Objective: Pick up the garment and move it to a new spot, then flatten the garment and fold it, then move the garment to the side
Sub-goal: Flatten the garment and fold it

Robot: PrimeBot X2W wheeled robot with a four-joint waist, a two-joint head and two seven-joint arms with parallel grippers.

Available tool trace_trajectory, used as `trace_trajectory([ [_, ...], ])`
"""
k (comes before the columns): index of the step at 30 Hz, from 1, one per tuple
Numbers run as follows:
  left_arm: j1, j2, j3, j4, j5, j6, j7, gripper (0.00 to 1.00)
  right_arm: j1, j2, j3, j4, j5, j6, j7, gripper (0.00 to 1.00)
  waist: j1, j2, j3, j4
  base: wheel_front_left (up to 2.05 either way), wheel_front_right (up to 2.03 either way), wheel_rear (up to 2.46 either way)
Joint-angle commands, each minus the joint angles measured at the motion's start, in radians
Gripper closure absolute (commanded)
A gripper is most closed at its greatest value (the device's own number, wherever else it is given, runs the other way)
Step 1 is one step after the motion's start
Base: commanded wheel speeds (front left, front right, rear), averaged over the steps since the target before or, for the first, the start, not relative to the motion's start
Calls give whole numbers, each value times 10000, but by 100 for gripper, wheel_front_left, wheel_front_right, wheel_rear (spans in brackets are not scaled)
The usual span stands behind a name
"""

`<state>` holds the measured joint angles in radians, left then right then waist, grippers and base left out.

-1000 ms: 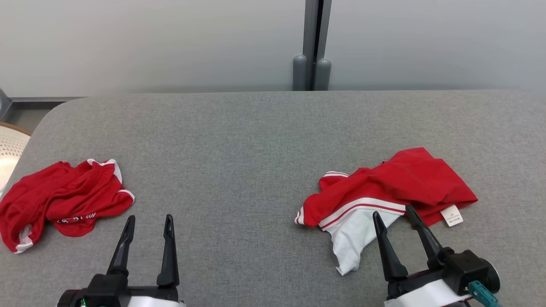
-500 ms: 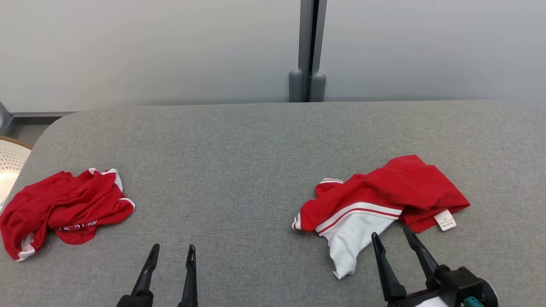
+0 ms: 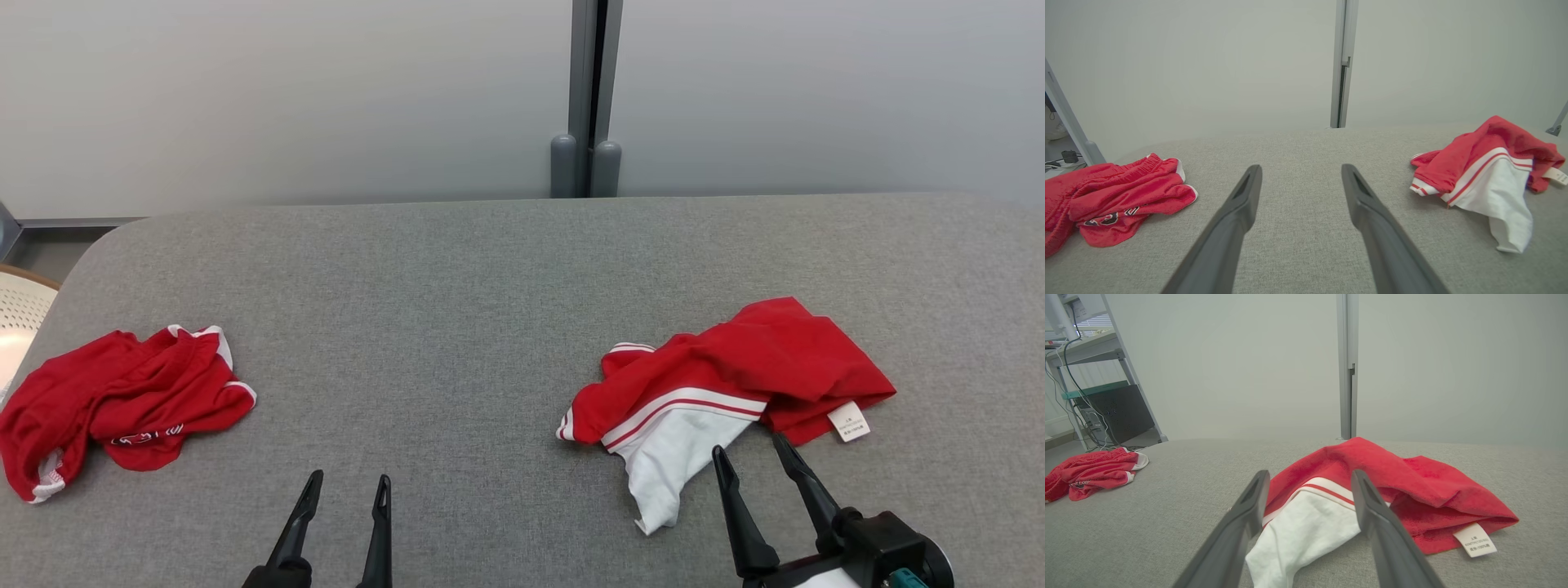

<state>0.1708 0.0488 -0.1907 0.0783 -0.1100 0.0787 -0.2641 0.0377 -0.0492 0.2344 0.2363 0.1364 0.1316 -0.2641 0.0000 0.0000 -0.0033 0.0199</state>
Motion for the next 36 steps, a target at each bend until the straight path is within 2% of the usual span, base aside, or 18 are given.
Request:
trace_trajectory([
  [1, -171, 32, -25, 66, 99, -72, -4, 0, -5, -26, -61, -18, 115, -17, -5, 0, 0, 0, -2, -23, 0, 0, 0],
  [12, -651, 27, -458, 636, 127, -375, -4, 0, -196, -25, -221, -155, 120, -17, -5, 0, 0, 0, 239, -468, 0, 0, 0],
  [20, -2150, 33, -1777, 2169, 21, -1031, -4, 0, -617, -26, -264, -353, 43, -17, -5, 0, 0, 0, 1048, -1114, 0, 0, 0],
  [26, -3733, 30, -2695, 3059, -39, -1068, -4, 0, -1068, -25, -447, -549, 111, -17, -5, 0, 0, 0, 2046, -1607, 0, 0, 0],
  [30, -4500, 36, -3201, 3608, -53, -1241, -4, 0, -1287, -22, -523, -624, 165, -17, -5, 0, 0, 0, 2509, -1882, 0, 0, 0],
  [36, -5237, 37, -3392, 4232, 215, -1159, -4, 0, -1572, -22, -528, -696, 287, -17, -5, 0, 0, 0, 2949, -2164, 0, 0, 0],
])
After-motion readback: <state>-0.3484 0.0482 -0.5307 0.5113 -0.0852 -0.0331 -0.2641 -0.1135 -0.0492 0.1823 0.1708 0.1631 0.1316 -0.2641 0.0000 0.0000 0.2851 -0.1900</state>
